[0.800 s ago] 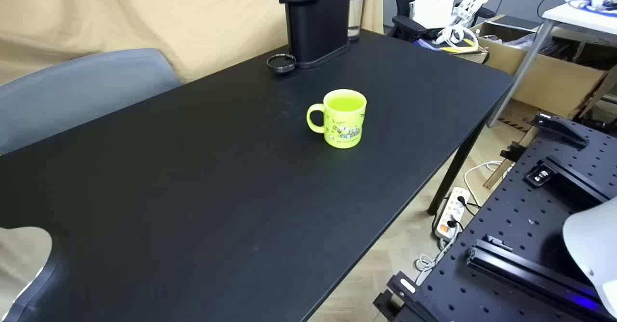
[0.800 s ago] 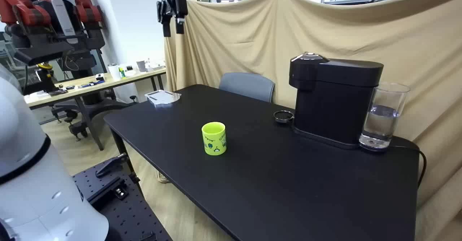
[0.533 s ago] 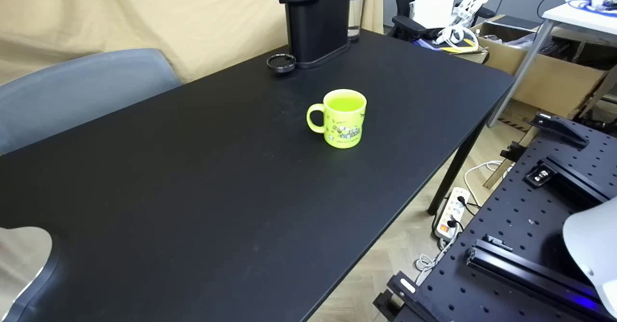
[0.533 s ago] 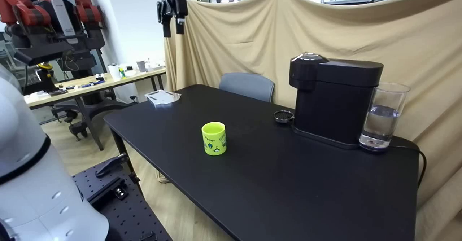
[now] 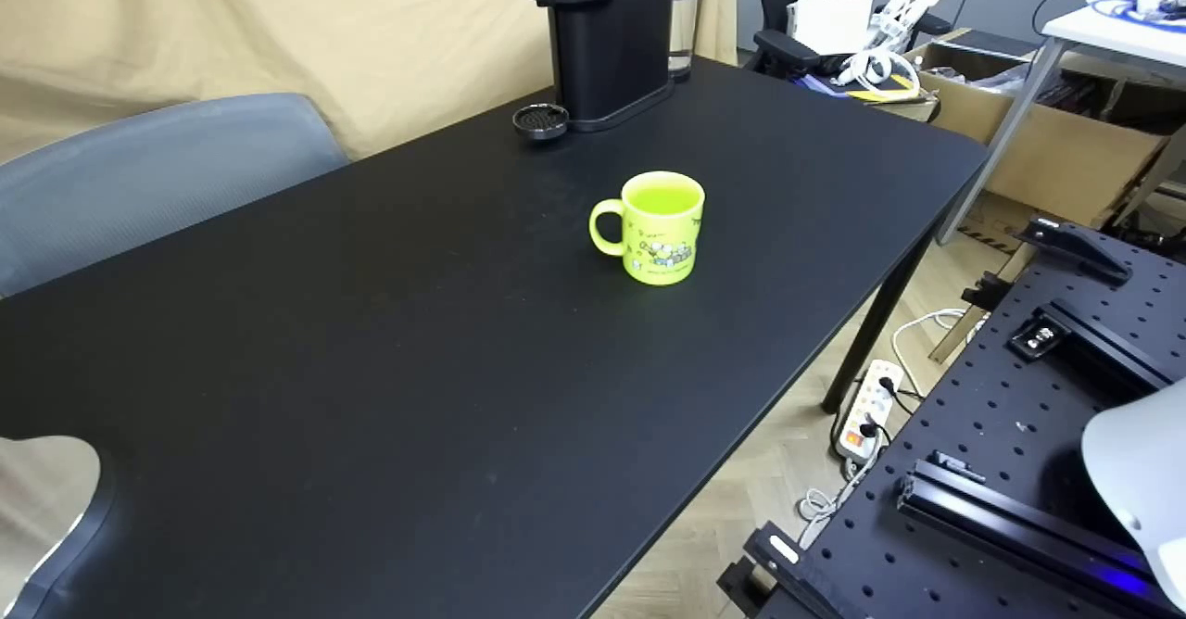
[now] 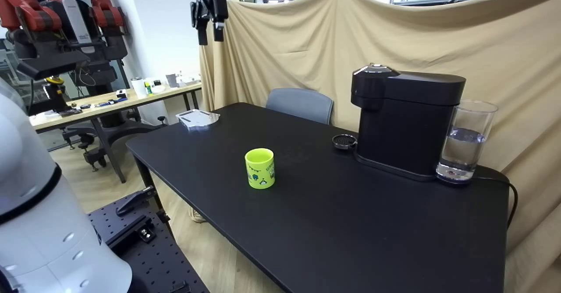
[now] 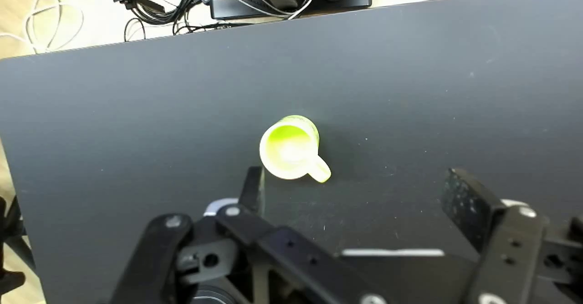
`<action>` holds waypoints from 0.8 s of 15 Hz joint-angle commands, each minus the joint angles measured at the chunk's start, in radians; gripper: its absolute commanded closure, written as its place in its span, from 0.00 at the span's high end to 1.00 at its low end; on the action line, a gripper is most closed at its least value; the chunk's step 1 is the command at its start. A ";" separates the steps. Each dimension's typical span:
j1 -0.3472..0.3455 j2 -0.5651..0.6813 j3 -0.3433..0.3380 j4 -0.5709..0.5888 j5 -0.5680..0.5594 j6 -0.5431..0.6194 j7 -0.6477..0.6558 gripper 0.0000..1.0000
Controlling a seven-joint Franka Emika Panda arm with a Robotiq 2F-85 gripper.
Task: Move the green cup forward
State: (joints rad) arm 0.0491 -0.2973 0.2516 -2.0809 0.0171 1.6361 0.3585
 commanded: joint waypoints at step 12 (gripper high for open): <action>-0.004 0.176 -0.095 -0.180 -0.074 0.550 0.007 1.00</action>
State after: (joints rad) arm 0.0494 -0.1727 0.1693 -2.2213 -0.0231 2.0544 0.2883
